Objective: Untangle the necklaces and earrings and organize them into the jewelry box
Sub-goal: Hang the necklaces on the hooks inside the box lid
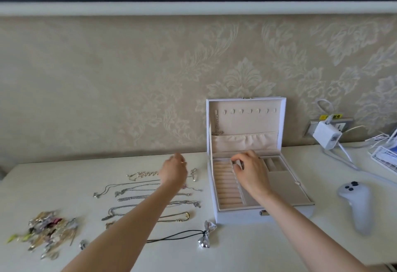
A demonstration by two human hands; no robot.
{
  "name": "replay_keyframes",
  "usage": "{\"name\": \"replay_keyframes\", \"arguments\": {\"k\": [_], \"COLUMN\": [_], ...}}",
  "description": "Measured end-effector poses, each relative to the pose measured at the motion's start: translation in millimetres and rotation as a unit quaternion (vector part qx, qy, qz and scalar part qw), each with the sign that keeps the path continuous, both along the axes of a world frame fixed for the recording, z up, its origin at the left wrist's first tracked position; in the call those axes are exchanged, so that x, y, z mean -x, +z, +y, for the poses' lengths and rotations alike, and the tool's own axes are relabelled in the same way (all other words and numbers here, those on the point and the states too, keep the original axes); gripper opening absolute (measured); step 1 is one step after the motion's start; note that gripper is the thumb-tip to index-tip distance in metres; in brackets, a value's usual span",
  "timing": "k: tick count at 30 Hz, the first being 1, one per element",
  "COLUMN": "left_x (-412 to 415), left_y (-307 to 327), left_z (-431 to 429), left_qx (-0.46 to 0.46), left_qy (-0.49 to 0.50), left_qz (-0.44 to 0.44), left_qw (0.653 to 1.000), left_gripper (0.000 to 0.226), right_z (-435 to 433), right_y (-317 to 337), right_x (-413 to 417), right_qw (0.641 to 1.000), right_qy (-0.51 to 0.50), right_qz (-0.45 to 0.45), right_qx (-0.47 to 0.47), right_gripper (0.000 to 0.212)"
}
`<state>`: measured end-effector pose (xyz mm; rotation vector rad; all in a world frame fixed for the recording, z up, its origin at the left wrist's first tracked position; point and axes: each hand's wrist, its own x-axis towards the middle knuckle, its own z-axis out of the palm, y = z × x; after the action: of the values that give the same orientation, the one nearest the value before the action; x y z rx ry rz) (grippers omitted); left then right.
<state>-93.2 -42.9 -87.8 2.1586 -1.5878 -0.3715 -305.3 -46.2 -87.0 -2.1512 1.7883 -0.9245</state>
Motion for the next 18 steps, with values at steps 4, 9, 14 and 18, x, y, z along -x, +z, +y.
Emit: {"name": "replay_keyframes", "arguments": {"k": [4, 9, 14, 18], "left_x": [-41.6, -48.6, -37.1, -28.9], "left_y": [-21.3, -32.7, -19.2, -6.3], "left_z": [-16.1, -26.7, -25.1, -17.7], "left_qx": [-0.057, -0.092, 0.009, 0.076], "left_qy": [0.026, 0.017, -0.013, -0.033], "left_qz": [-0.09, -0.167, -0.103, 0.022], "left_qw": [0.994, 0.982, 0.995, 0.996], "left_gripper": [0.037, 0.026, 0.013, 0.023], "right_z": [1.0, 0.1, 0.3, 0.7], "right_y": [1.5, 1.1, 5.4, 14.5], "right_x": [-15.0, -26.6, -30.3, -37.2], "right_qw": [0.996, 0.99, 0.987, 0.984], "right_qy": [0.05, 0.093, 0.093, 0.105], "right_qz": [-0.073, -0.104, -0.13, -0.144], "right_qx": [0.015, 0.003, -0.003, -0.011], "right_gripper": [0.019, 0.023, 0.025, 0.023]}}
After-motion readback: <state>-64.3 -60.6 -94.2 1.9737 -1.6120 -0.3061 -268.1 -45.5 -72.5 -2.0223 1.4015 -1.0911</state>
